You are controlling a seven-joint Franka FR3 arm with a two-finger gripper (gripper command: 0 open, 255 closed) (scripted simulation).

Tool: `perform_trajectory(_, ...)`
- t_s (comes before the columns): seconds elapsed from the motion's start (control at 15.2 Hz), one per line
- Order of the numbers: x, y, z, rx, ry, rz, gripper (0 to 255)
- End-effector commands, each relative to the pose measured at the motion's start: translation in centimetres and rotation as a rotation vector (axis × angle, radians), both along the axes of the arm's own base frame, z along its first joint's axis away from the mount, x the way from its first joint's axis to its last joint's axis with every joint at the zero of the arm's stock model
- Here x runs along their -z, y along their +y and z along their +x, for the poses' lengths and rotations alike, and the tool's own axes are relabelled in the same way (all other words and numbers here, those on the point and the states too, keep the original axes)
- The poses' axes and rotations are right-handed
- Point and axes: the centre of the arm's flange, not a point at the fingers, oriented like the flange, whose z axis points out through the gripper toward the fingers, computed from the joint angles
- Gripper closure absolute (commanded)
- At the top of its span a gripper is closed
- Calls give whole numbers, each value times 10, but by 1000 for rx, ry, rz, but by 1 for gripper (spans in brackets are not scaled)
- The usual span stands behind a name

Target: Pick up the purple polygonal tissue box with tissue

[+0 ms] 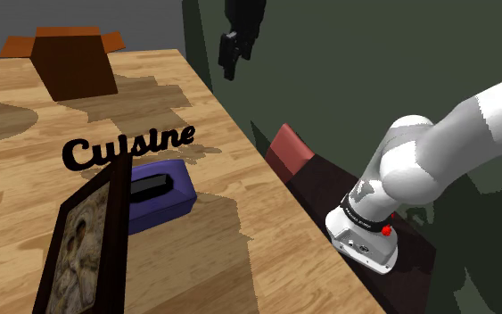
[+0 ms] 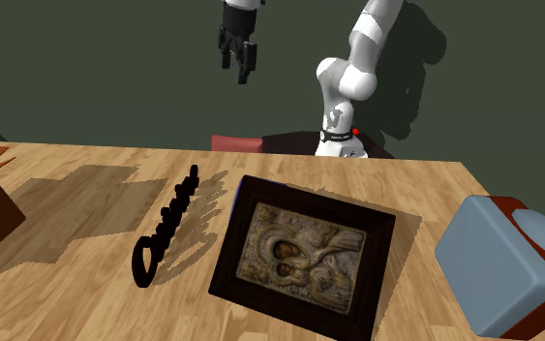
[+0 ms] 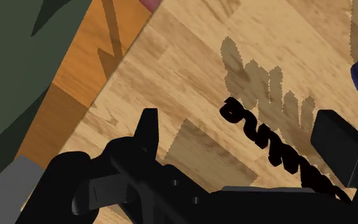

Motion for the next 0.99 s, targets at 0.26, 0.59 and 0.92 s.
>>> perform_trajectory(0.26,32,74,6,-201,6,-60,0)
perform_trajectory(0.59,63,135,-2,-368,12,-110,0)
perform_trajectory(0.92,96,193,-19,-534,18,-160,0)
